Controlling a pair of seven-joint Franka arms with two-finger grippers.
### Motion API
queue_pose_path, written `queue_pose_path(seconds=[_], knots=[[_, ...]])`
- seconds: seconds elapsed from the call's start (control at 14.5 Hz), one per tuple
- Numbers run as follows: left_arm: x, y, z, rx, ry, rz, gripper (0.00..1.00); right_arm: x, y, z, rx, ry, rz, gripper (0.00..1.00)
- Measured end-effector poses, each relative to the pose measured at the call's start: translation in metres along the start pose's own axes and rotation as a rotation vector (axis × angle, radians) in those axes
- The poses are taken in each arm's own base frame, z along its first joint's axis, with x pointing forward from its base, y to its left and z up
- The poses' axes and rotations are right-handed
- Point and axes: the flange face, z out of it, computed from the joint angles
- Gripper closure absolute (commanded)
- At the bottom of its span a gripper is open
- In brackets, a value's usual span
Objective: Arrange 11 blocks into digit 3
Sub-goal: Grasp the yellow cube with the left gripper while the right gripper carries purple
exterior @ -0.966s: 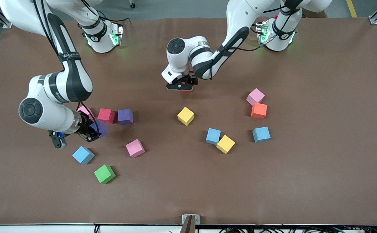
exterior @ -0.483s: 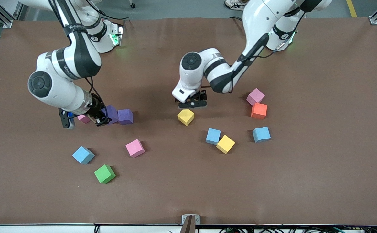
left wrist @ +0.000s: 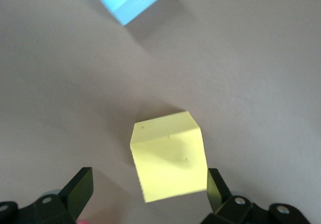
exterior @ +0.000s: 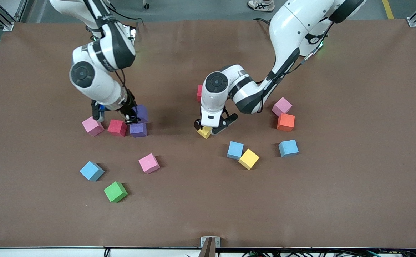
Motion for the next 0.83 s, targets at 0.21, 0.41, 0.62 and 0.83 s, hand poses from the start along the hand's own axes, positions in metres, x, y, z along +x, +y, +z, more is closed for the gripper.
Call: queue_pose_path(seconds=[0.21, 0.41, 0.62, 0.83], knots=[[0.006, 0.003, 0.010, 0.005, -0.004, -0.145, 0.00, -0.040, 0.022, 0.021, -0.003, 0.012, 0.093, 1.00], [0.010, 0.007, 0.006, -0.007, -0.002, -0.245, 0.00, -0.074, 0.047, 0.045, 0.026, 0.013, 0.161, 1.00], [0.013, 0.012, 0.007, -0.013, -0.007, -0.307, 0.00, -0.093, 0.065, 0.065, 0.042, 0.013, 0.205, 1.00], [0.009, 0.011, 0.023, 0.006, -0.012, -0.307, 0.00, -0.117, 0.078, 0.087, 0.065, 0.008, 0.232, 1.00]])
